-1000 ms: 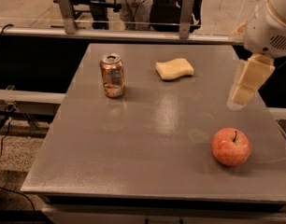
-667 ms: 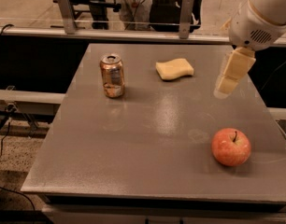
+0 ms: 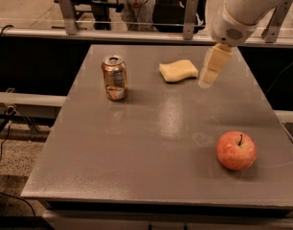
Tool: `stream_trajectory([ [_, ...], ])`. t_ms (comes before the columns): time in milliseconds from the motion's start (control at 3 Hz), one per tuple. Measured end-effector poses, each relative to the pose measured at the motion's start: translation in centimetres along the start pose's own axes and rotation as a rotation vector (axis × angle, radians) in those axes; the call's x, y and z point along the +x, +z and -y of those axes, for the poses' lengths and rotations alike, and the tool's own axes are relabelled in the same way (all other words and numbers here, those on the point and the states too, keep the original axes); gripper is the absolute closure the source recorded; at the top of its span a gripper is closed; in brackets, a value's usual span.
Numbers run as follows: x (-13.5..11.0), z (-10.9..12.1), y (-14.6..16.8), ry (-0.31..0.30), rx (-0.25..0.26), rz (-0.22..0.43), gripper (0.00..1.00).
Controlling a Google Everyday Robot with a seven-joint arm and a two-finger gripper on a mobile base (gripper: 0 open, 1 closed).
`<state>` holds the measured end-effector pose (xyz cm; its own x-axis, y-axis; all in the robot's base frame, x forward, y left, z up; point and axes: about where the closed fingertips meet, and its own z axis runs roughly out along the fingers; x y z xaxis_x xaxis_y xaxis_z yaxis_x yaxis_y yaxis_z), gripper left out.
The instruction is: Pick sponge
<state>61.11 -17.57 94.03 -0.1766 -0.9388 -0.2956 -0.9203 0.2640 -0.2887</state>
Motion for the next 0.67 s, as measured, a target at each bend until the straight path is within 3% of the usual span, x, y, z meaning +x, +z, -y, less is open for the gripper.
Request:
stream_trajectory([
  [667, -1.1, 3.7, 6.5, 0.077, -0.073, 0.018, 0.0],
])
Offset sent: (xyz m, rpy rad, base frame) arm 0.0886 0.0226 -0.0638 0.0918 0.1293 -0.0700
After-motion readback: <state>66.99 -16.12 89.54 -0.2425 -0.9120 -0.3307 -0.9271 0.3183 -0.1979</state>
